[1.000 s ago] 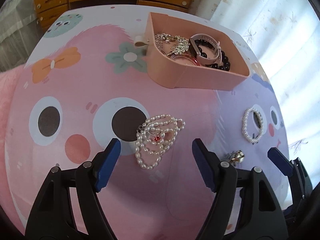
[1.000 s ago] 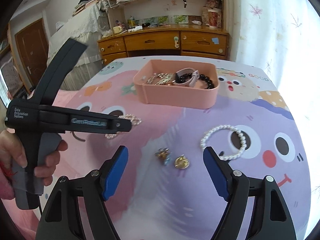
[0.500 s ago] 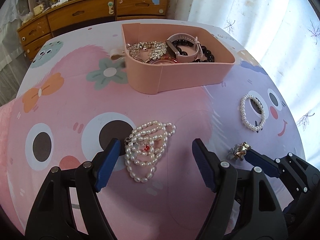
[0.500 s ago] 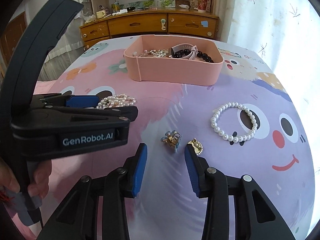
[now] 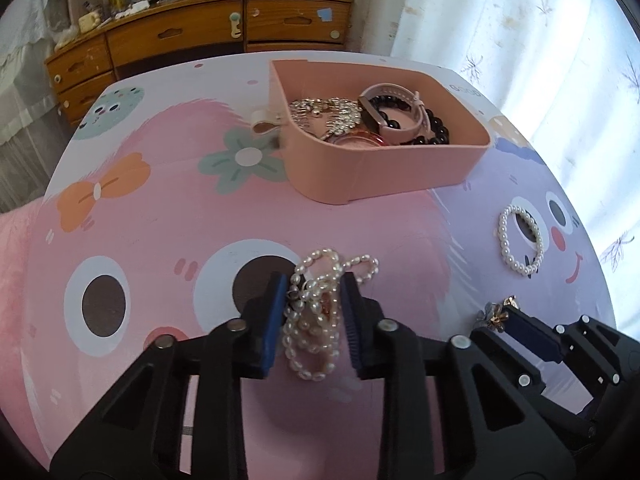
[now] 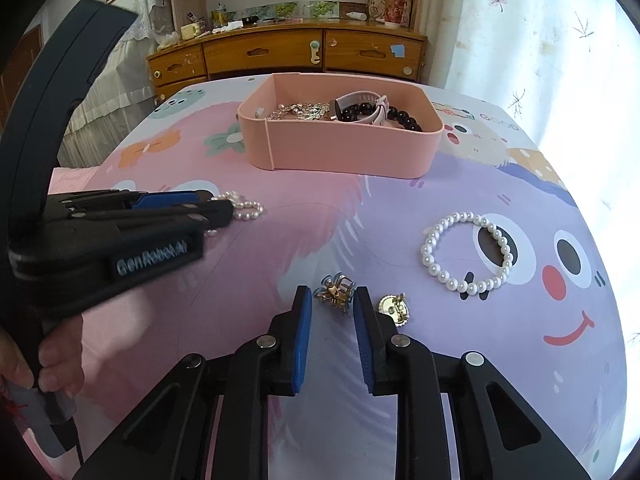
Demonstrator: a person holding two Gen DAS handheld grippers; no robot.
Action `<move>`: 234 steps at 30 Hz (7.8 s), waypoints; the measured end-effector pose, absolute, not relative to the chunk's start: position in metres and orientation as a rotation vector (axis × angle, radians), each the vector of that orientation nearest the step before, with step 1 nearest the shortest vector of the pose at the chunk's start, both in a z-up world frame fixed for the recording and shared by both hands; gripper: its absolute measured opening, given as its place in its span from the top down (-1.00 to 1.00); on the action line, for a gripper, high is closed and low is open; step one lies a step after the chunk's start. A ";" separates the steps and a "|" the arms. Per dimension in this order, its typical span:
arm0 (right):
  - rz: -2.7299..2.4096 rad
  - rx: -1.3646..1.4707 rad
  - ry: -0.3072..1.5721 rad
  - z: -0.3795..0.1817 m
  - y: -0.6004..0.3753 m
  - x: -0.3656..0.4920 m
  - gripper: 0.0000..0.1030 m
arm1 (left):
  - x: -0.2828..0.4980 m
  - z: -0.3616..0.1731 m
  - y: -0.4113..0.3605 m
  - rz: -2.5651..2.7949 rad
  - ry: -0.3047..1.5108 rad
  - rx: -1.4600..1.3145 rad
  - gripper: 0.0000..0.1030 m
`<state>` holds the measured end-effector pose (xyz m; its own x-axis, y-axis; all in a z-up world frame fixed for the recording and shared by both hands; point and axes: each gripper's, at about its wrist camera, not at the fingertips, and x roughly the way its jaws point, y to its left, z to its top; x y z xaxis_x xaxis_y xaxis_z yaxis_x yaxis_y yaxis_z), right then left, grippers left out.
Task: Organize jewelry
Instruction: 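Grasp the pearl strands with the left gripper while the right gripper grasps the brooch, then carry pearls and brooch to the pink tray and open both grippers, then move the right gripper over the gold round pendant, then close the right gripper on the gold pendant while the left gripper grasps the ring, then drop the pendant into the pink tray while the left gripper drops the ring there, then move the right gripper to the white pearl bracelet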
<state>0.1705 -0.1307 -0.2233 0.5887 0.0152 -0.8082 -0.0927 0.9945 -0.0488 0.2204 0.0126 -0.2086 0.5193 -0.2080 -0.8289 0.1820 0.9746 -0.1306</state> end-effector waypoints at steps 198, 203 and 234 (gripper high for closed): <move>0.058 0.035 0.866 -0.146 -0.198 0.303 0.17 | 0.290 -0.122 0.032 -0.206 0.806 -0.105 -0.19; 0.045 0.073 0.896 -0.152 -0.211 0.277 -0.44 | 0.269 -0.140 0.043 -0.195 0.901 -0.137 -0.22; 0.175 -0.415 1.020 -0.213 -0.266 0.218 -0.59 | 0.244 -0.176 -0.115 -0.381 1.119 -0.004 -0.22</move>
<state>0.2183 -0.2661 -0.2135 0.5180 -0.0494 -0.8540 -0.3317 0.9086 -0.2538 0.2443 -0.1151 -0.1761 0.3791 -0.2998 -0.8754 0.2960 0.9356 -0.1923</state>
